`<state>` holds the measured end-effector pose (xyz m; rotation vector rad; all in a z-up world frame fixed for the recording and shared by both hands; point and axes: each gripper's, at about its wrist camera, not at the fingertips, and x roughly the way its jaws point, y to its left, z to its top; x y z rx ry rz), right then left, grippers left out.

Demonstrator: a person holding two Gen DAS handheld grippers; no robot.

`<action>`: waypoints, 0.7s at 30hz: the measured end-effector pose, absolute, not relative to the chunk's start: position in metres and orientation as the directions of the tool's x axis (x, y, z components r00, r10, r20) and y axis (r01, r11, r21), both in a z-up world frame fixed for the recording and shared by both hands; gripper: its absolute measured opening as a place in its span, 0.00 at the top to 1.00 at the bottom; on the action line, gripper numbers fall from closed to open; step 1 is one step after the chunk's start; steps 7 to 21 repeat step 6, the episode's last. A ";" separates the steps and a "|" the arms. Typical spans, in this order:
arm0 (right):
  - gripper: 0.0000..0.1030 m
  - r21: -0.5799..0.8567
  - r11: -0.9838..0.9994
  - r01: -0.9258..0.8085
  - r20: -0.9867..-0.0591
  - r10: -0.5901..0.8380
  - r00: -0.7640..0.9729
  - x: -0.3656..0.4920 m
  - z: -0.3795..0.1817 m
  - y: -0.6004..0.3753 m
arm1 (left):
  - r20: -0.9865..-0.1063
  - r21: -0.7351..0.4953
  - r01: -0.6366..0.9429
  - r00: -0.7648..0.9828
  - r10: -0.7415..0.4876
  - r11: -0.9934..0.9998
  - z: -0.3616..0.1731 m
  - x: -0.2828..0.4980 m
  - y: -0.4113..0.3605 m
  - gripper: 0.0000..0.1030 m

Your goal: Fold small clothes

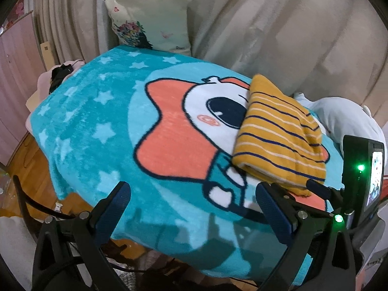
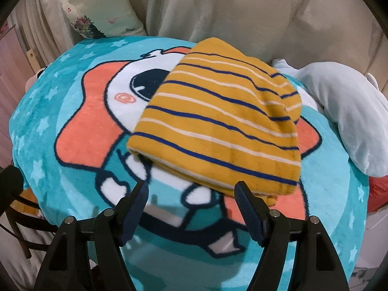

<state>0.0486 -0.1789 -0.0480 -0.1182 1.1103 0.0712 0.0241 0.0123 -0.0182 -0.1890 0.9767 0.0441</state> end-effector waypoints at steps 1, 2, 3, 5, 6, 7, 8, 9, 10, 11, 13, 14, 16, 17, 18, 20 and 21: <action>0.25 -0.058 0.991 -0.117 -0.896 0.000 0.444 0.048 -0.048 -0.180 | -0.827 -0.138 -0.119 0.560 -0.048 0.983 -0.018 0.024 0.011 0.00; 0.25 -0.058 0.991 -0.120 -0.895 0.002 0.445 0.048 -0.048 -0.181 | -0.828 -0.134 -0.118 0.559 -0.046 0.984 -0.018 0.023 0.009 0.00; 0.25 -0.056 0.991 -0.123 -0.895 0.005 0.445 0.048 -0.048 -0.181 | -0.829 -0.128 -0.117 0.558 -0.041 0.985 -0.018 0.022 0.008 0.00; 0.25 -0.051 0.990 -0.134 -0.896 0.014 0.443 0.048 -0.048 -0.180 | -0.828 -0.121 -0.118 0.560 -0.034 0.986 -0.017 0.022 0.007 0.00; 0.25 -0.049 0.989 -0.142 -0.897 0.019 0.443 0.047 -0.048 -0.179 | -0.826 -0.116 -0.120 0.563 -0.028 0.986 -0.016 0.021 0.007 0.00; 0.25 -0.049 0.989 -0.142 -0.897 0.019 0.443 0.047 -0.048 -0.179 | -0.826 -0.116 -0.120 0.563 -0.028 0.986 -0.016 0.021 0.007 0.00; 0.25 -0.049 0.989 -0.142 -0.897 0.019 0.443 0.047 -0.048 -0.179 | -0.826 -0.116 -0.120 0.563 -0.028 0.986 -0.016 0.021 0.007 0.00; 0.25 -0.049 0.989 -0.142 -0.897 0.019 0.443 0.047 -0.048 -0.179 | -0.826 -0.116 -0.120 0.563 -0.028 0.986 -0.016 0.021 0.007 0.00; 0.25 -0.049 0.989 -0.142 -0.897 0.019 0.443 0.047 -0.048 -0.179 | -0.826 -0.116 -0.120 0.563 -0.028 0.986 -0.016 0.021 0.007 0.00; 0.25 -0.049 0.989 -0.142 -0.897 0.019 0.443 0.047 -0.048 -0.179 | -0.826 -0.116 -0.120 0.563 -0.028 0.986 -0.016 0.021 0.007 0.00; 0.25 -0.049 0.989 -0.142 -0.897 0.019 0.443 0.047 -0.048 -0.179 | -0.826 -0.116 -0.120 0.563 -0.028 0.986 -0.016 0.021 0.007 0.00; 0.25 -0.049 0.989 -0.142 -0.897 0.019 0.443 0.047 -0.048 -0.179 | -0.826 -0.116 -0.120 0.563 -0.028 0.986 -0.016 0.021 0.007 0.00; 0.25 -0.049 0.989 -0.142 -0.897 0.019 0.443 0.047 -0.048 -0.179 | -0.826 -0.116 -0.120 0.563 -0.028 0.986 -0.016 0.021 0.007 0.00; 0.25 -0.049 0.989 -0.142 -0.897 0.019 0.443 0.047 -0.048 -0.179 | -0.826 -0.116 -0.120 0.563 -0.028 0.986 -0.016 0.021 0.007 0.00; 0.25 -0.049 0.989 -0.142 -0.897 0.019 0.443 0.047 -0.048 -0.179 | -0.826 -0.116 -0.120 0.563 -0.028 0.986 -0.016 0.021 0.007 0.00; 0.25 -0.049 0.989 -0.142 -0.897 0.019 0.443 0.047 -0.048 -0.179 | -0.826 -0.116 -0.120 0.563 -0.028 0.986 -0.016 0.021 0.007 0.00; 0.25 -0.049 0.989 -0.142 -0.897 0.019 0.443 0.047 -0.048 -0.179 | -0.826 -0.116 -0.120 0.563 -0.028 0.986 -0.016 0.021 0.007 0.00</action>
